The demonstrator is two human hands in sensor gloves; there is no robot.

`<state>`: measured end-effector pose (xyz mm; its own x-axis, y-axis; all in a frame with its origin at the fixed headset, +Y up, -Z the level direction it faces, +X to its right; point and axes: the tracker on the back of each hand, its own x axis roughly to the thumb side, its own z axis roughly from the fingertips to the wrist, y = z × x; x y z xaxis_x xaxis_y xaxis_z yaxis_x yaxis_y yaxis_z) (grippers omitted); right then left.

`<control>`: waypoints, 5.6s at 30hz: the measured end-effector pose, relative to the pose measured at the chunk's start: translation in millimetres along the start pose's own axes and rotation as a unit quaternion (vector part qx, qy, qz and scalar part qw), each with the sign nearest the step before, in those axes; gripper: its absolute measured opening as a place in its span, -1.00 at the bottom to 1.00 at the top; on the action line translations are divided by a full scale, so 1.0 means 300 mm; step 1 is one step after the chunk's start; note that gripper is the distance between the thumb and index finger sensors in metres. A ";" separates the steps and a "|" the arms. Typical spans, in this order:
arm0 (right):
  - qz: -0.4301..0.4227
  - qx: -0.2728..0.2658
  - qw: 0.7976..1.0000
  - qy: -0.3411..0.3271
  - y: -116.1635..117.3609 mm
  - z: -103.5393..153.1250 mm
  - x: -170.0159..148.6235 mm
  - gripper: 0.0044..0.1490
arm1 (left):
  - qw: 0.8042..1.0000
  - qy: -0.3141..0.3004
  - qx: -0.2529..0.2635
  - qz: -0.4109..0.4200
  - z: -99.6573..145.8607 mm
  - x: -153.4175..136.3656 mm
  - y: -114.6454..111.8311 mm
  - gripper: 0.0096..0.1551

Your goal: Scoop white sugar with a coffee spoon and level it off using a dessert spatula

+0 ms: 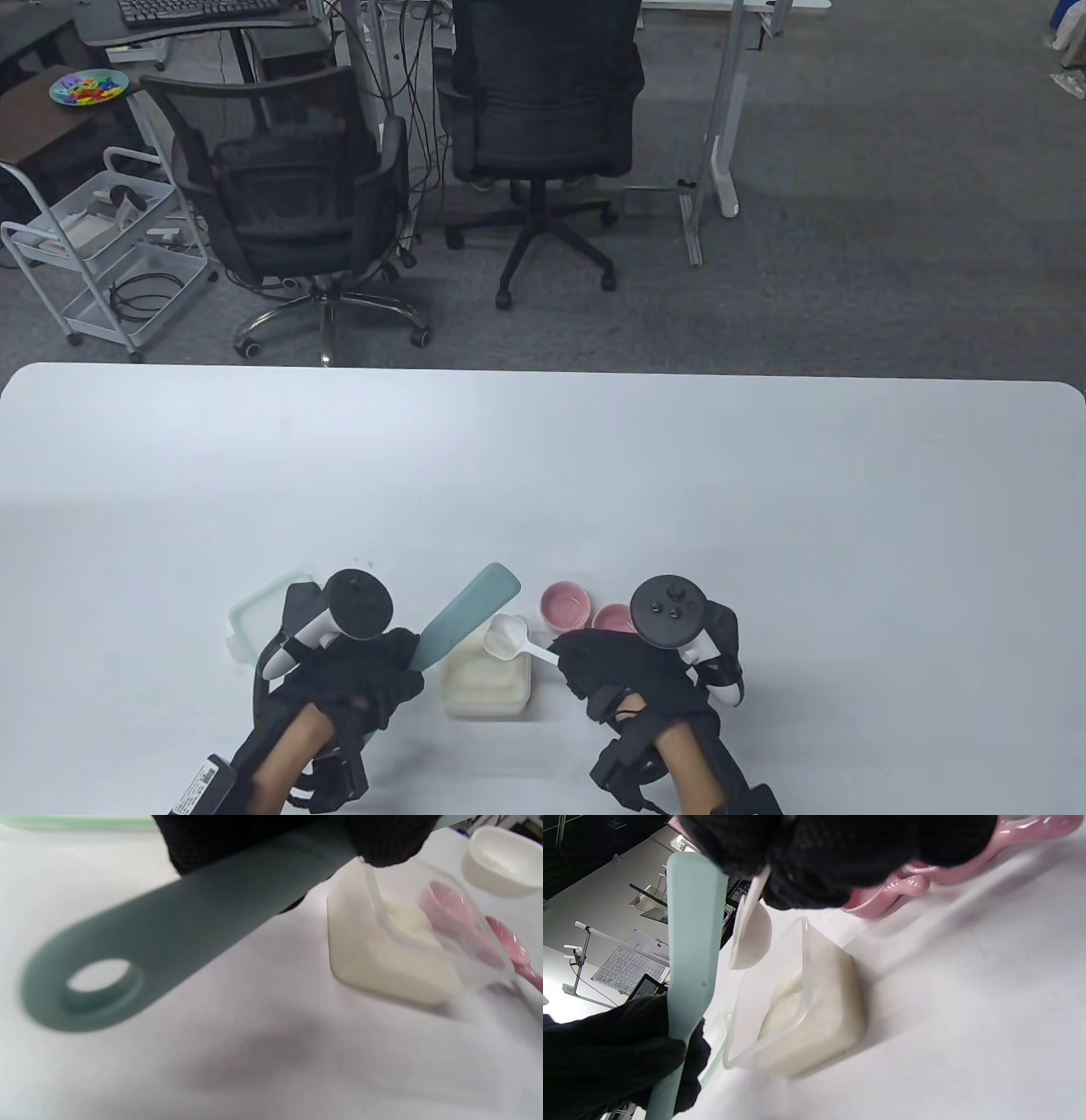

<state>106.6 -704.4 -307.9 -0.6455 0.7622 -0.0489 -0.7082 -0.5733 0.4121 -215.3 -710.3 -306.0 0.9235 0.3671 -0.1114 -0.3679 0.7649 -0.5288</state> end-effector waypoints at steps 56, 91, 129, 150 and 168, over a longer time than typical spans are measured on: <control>-0.002 0.011 1.000 -0.025 0.002 0.010 0.018 -0.42 | 0.980 0.157 0.105 -0.060 -0.109 -0.130 -0.004 -0.42; -0.054 -0.026 0.998 -0.021 -0.043 0.008 -0.021 -0.37 | 0.970 -0.035 0.221 -0.094 0.012 0.048 -0.038 0.03; 0.036 -0.096 0.979 0.178 -0.213 0.016 -0.254 -0.43 | 0.956 -0.020 0.198 -0.216 -0.022 0.083 -0.104 0.02; 0.018 -0.180 0.976 0.122 -0.188 0.031 -0.182 -0.37 | 0.972 -0.117 0.146 -0.144 -0.047 0.117 -0.161 0.26; 0.301 -0.130 0.943 -0.063 0.119 0.035 0.131 -0.48 | 0.975 -0.093 0.127 -0.160 -0.080 0.120 -0.179 0.25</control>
<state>58.9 -692.0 -285.5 -0.9252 0.2960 0.2372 -0.2815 -0.9550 0.0938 -159.8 -750.9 -301.8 0.9684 0.1606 0.1910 -0.1020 0.9532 -0.2845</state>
